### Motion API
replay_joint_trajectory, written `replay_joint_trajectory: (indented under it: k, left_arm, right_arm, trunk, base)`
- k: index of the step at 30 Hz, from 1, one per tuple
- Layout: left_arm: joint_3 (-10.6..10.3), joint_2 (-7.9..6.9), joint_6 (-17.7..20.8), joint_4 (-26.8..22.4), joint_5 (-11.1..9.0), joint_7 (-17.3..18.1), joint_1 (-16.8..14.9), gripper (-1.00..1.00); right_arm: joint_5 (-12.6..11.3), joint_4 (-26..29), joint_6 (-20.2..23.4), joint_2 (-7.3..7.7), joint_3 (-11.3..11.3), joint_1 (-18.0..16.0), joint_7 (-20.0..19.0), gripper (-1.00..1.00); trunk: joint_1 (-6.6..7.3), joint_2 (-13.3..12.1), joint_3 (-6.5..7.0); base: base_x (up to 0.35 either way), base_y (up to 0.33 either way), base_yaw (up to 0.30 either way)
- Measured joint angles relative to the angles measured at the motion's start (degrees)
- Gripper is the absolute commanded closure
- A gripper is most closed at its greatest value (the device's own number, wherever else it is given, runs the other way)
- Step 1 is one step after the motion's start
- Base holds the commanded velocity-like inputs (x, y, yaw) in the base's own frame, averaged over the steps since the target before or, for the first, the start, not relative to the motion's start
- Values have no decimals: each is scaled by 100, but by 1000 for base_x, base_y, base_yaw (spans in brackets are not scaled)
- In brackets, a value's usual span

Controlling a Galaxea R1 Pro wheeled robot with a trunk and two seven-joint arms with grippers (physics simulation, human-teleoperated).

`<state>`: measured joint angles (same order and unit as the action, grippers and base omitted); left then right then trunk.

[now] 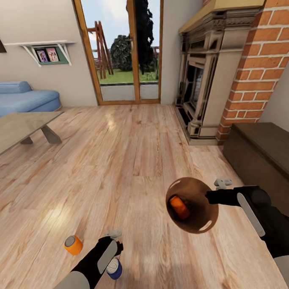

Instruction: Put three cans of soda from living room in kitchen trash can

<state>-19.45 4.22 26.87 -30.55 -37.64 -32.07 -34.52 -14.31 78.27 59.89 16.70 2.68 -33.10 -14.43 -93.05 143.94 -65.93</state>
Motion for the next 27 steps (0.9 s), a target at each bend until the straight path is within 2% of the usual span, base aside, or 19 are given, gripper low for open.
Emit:
replay_joint_trajectory:
  k: [5, 10, 13, 18, 23, 27]
  left_arm:
    - [-12, -2, -9, 6, 3, 14, -5, -100]
    - [-14, -118, -13, 170, 9, 124, -276, -100]
    - [-14, -148, -20, 295, 9, 261, -377, -100]
    - [-22, -135, -23, 353, 10, 330, -426, -100]
    - [-23, -140, -24, 363, 8, 341, -431, -100]
    - [-23, -142, -24, 365, 10, 348, -432, -100]
  right_arm:
    - [6, 15, -1, 0, -2, 0, 1, 100]
    - [-8, 147, 0, 9, -13, 43, 1, 100]
    - [-142, 478, 0, 160, -25, 191, 0, 100]
    - [-894, 799, 6, 567, -13, 322, -4, 100]
    - [-852, 844, -7, 662, -8, 339, 6, 100]
    - [-955, 875, 0, 676, -4, 342, 0, 100]
  trunk:
    - [-13, 7, -111]
    - [-26, 13, -221]
    - [-33, 18, -288]
    - [-46, 24, -399]
    - [-59, 31, -509]
    - [-69, 36, -598]
  base:
    - [0, 0, 0]
    - [0, 0, 0]
    - [0, 0, 0]
    - [0, 0, 0]
    - [0, 0, 0]
    - [0, 0, 0]
